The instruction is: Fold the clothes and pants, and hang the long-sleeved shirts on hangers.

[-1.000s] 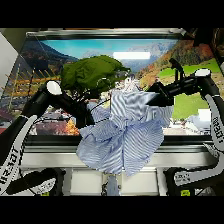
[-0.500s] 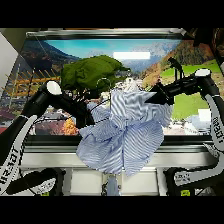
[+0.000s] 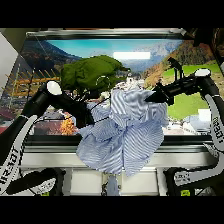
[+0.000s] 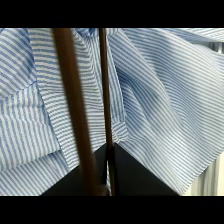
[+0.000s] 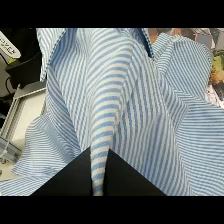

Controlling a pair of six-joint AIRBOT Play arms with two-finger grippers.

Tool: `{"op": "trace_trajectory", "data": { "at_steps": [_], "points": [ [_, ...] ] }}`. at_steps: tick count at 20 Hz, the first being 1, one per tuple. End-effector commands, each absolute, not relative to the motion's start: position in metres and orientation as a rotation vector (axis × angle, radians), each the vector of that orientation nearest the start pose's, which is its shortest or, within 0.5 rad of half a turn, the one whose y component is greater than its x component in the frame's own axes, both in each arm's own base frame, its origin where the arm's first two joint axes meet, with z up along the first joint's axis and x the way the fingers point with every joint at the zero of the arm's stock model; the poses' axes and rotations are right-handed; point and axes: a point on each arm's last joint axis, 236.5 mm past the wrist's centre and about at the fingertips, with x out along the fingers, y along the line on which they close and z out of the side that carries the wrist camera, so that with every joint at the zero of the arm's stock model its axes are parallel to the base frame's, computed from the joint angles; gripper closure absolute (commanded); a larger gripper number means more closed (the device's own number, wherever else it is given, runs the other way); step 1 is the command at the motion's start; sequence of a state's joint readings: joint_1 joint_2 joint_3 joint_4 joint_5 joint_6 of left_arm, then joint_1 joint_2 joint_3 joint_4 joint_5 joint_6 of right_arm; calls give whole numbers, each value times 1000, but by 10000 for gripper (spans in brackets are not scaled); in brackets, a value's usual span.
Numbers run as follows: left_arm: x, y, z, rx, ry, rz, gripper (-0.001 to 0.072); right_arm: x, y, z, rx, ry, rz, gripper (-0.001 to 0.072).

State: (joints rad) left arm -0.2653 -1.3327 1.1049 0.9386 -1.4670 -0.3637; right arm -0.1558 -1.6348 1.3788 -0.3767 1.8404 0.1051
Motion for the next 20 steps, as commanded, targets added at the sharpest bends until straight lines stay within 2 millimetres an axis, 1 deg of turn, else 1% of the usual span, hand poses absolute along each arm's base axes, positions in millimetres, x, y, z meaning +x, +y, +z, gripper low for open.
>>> {"op": "trace_trajectory", "data": {
  "at_steps": [1, 2, 3, 4, 7, 9, 12, 15, 16, 17, 19, 20],
  "points": [
    [260, -200, 2, 535, 1131, -1430, 319, 346, 160, 104, 85, 598, 1672, 695],
    [264, -200, 2, 491, 1164, -1375, 255, 346, 160, 104, 85, 598, 1672, 696],
    [265, -199, 1, 455, 1194, -1337, 253, 346, 160, 104, 85, 598, 1672, 696],
    [266, -198, 1, 423, 1221, -1305, 198, 346, 160, 104, 85, 598, 1669, 696],
    [271, -189, 2, 294, 1308, -1186, 199, 348, 160, 103, 83, 597, 1662, 697],
    [276, -182, 7, 199, 1337, -1125, 199, 348, 160, 103, 83, 598, 1662, 697],
    [296, -171, 28, 78, 1271, -1017, 199, 348, 160, 103, 83, 598, 1661, 698],
    [319, -149, 56, 3, 1168, -862, 200, 355, 161, 102, 80, 593, 1630, 698],
    [326, -141, 67, -31, 1136, -796, 200, 358, 162, 105, 86, 577, 1620, 699],
    [331, -129, 77, -56, 1111, -721, 200, 362, 165, 112, 102, 544, 1611, 699],
    [332, -115, 87, -101, 1069, -604, 200, 373, 168, 125, 113, 487, 1569, 698],
    [328, -112, 86, -110, 1053, -571, 201, 382, 169, 130, 105, 465, 1526, 699]
  ]
}}
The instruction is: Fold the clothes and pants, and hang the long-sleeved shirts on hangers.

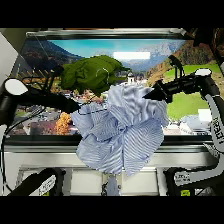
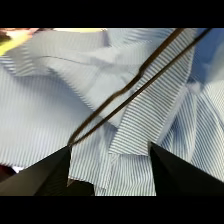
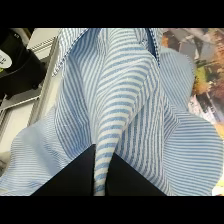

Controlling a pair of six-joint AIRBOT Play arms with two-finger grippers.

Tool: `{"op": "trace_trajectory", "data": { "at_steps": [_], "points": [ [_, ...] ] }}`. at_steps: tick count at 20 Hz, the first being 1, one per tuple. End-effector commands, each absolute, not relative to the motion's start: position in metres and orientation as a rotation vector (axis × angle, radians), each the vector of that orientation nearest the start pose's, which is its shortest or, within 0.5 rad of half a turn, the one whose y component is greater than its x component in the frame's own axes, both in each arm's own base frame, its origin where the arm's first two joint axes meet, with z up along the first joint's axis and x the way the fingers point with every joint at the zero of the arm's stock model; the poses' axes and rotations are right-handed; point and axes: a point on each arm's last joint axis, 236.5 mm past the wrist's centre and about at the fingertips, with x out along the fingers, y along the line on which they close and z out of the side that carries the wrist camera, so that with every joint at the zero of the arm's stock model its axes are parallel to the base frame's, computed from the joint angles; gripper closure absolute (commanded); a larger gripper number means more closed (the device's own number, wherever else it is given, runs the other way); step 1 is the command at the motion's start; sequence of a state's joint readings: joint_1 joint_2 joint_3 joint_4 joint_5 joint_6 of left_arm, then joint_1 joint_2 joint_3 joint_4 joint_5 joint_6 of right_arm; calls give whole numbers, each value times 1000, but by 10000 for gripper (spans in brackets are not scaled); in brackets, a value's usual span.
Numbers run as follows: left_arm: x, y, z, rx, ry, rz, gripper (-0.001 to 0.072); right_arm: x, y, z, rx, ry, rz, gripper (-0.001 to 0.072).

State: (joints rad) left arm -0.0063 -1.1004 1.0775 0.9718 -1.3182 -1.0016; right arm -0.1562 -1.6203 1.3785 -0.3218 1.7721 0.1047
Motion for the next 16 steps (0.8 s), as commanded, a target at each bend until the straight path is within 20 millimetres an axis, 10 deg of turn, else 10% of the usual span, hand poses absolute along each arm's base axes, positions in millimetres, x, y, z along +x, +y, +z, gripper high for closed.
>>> {"op": "trace_trajectory", "data": {
  "at_steps": [1, 7, 16],
  "points": [
    [322, -112, 83, -135, 1046, -539, 201, 392, 169, 136, 108, 458, 1467, 699],
    [284, -173, 27, -202, 1029, -540, 201, 411, 166, 171, 62, 399, 1302, 699],
    [302, -248, -35, -256, 1120, -518, 201, 406, 167, 180, 74, 407, 1297, 698]
  ]
}}
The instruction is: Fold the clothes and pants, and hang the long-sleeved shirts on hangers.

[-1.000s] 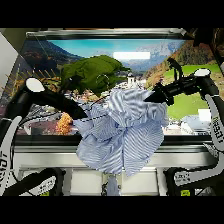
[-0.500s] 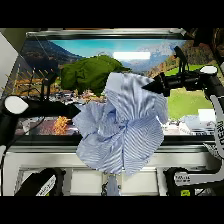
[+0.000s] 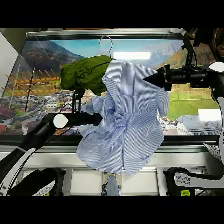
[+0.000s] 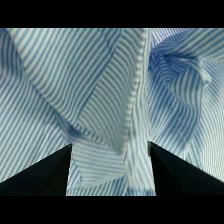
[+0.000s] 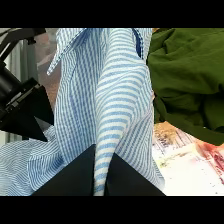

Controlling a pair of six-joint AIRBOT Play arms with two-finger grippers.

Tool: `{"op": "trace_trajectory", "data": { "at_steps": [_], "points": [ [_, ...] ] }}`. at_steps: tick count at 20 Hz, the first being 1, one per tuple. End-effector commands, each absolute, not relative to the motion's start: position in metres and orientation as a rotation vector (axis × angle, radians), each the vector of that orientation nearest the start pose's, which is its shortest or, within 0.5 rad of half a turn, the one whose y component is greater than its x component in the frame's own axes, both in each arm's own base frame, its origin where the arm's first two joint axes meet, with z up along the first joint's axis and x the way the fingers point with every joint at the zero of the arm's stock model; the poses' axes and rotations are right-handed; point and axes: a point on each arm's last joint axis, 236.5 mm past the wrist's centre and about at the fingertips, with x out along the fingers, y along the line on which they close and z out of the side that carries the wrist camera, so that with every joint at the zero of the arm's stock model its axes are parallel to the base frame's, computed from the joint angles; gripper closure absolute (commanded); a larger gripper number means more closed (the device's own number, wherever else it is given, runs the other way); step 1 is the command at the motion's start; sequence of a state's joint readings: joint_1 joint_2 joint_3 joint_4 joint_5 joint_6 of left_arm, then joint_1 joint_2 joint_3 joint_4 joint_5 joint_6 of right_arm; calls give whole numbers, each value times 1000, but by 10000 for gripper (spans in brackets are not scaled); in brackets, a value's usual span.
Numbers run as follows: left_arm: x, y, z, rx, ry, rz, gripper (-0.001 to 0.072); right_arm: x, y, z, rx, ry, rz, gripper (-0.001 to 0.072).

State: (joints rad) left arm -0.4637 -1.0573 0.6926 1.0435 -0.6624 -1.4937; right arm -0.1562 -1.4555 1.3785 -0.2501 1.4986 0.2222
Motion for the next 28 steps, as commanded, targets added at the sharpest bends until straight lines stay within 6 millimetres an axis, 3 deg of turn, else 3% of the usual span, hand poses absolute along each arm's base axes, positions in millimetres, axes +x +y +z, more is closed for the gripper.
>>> {"op": "trace_trajectory", "data": {
  "at_steps": [1, 2, 4, 5, 12, 17, 23, 28],
  "points": [
    [304, -252, -41, -249, 1136, -521, 204, 406, 167, 180, 74, 407, 1297, 698],
    [304, -255, -47, -244, 1151, -520, 291, 406, 167, 180, 74, 407, 1297, 699],
    [306, -253, -54, -248, 1187, -504, 633, 405, 167, 181, 76, 408, 1297, 698],
    [310, -247, -54, -253, 1195, -492, 695, 404, 167, 183, 83, 412, 1295, 699],
    [358, -155, -11, -406, 1152, -311, 696, 354, 177, 209, 50, 414, 1442, 700],
    [375, -144, 14, -398, 1105, -318, 696, 345, 181, 217, 23, 404, 1451, 700],
    [385, -117, 37, -418, 1097, -292, 696, 346, 165, 175, -90, 573, 1384, 701],
    [384, -113, 55, -393, 1107, -322, 696, 371, 157, 165, -83, 569, 1269, 701]
  ]
}}
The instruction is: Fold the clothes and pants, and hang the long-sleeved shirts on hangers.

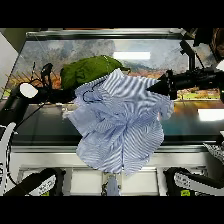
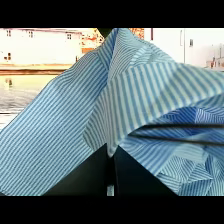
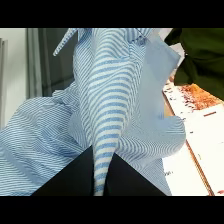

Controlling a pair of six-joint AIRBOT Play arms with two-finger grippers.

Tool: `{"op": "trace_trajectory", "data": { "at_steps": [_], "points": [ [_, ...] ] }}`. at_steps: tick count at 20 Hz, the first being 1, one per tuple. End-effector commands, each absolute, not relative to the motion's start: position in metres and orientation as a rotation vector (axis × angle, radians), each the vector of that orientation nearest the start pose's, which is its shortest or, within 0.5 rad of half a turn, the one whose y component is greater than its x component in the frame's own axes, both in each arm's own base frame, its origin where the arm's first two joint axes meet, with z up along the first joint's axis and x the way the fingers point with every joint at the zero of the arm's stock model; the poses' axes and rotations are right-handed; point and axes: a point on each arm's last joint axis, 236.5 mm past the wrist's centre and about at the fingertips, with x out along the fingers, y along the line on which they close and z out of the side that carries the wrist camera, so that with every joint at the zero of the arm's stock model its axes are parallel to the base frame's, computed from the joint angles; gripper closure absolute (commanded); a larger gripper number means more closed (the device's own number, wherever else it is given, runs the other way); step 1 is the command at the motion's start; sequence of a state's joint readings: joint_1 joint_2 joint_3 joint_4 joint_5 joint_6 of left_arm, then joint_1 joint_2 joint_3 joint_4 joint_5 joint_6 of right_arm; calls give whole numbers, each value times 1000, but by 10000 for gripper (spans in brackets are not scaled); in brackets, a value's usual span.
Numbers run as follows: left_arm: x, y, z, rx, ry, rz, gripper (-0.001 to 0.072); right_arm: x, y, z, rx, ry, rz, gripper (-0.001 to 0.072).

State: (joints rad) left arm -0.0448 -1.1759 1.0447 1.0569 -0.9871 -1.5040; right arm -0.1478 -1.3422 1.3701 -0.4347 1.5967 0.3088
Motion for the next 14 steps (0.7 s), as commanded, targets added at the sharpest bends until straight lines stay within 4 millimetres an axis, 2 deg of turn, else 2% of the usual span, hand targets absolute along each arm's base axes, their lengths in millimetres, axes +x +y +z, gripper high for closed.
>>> {"op": "trace_trajectory", "data": {
  "at_steps": [1, 4, 6, 9, 12, 14],
  "points": [
    [384, -116, 62, -382, 1100, -336, 696, 373, 157, 160, -70, 576, 1258, 701],
    [380, -109, 85, -235, 1032, -321, 697, 371, 163, 153, 23, 570, 1256, 701],
    [368, -104, 96, -190, 1026, -304, 697, 372, 164, 146, 39, 579, 1245, 700],
    [356, -118, 130, -177, 932, -345, 697, 375, 169, 144, 122, 550, 1227, 701],
    [343, -141, 171, -185, 805, -403, 697, 381, 181, 152, 228, 436, 1217, 701],
    [329, -162, 190, -181, 754, -464, 698, 376, 194, 155, 281, 385, 1243, 701]
  ]
}}
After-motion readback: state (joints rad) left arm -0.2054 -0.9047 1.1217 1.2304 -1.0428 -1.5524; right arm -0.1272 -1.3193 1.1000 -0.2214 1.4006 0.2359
